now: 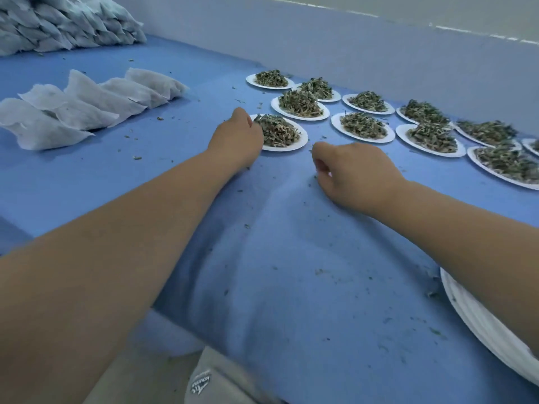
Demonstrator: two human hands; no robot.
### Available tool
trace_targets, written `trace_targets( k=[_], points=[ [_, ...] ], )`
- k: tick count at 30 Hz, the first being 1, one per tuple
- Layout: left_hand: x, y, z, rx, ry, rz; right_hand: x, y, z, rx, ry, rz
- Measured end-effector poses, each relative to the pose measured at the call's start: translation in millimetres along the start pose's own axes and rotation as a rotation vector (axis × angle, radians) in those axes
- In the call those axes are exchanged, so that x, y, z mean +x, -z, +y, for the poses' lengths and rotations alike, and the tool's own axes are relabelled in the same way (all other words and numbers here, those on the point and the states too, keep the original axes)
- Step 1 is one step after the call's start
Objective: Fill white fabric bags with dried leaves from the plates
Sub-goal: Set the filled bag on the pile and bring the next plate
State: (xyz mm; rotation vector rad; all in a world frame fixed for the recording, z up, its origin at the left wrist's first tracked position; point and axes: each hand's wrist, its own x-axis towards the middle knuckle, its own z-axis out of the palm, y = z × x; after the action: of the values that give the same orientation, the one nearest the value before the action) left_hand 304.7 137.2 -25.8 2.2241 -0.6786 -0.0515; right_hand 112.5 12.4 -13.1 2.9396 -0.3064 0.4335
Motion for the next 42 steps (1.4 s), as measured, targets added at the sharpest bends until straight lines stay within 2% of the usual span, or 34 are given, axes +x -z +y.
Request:
trace_targets(
  k=[2,5,8,10,15,20,23,27,31,37,42],
  points=[
    [1,-3,5,-0.003,0.037,0.056,-4,4,4,0.170,-0.160,0.028],
    [9,-1,7,-0.027,0.115,0.119,5,-1,12,0.397,-0.366,-0.034],
    [19,2,1,-0.046,0.150,0.109,26,-12,17,0.610,-0.440,-0.138],
    [23,3,-2,-0.037,0.160,0.099,43,-16,20,0.708,-0.467,-0.188],
    [28,1,1,-0.038,0.174,0.021,82,-26,22,0.767,-0.481,-0.321],
    [33,-1,-9,0.042,0.075,0.056,97,-39,20,0.758,-0.444,-0.263],
    [29,2,-10,-0.030,0.051,0.061,87,-35,23,0.765,-0.418,-0.218],
    [8,13,12,-0.053,-0.059,0.081,42,-6,32,0.711,-0.404,-0.189],
    [-46,15,58,-0.104,-0.255,0.055,-32,40,48,0.602,-0.410,-0.083],
    [-145,-27,108,-0.144,-0.363,-0.130,-175,94,56,0.589,-0.640,-0.086],
    [-205,-55,131,-0.125,-0.485,-0.252,-263,107,50,0.623,-0.778,-0.096]
  ],
)
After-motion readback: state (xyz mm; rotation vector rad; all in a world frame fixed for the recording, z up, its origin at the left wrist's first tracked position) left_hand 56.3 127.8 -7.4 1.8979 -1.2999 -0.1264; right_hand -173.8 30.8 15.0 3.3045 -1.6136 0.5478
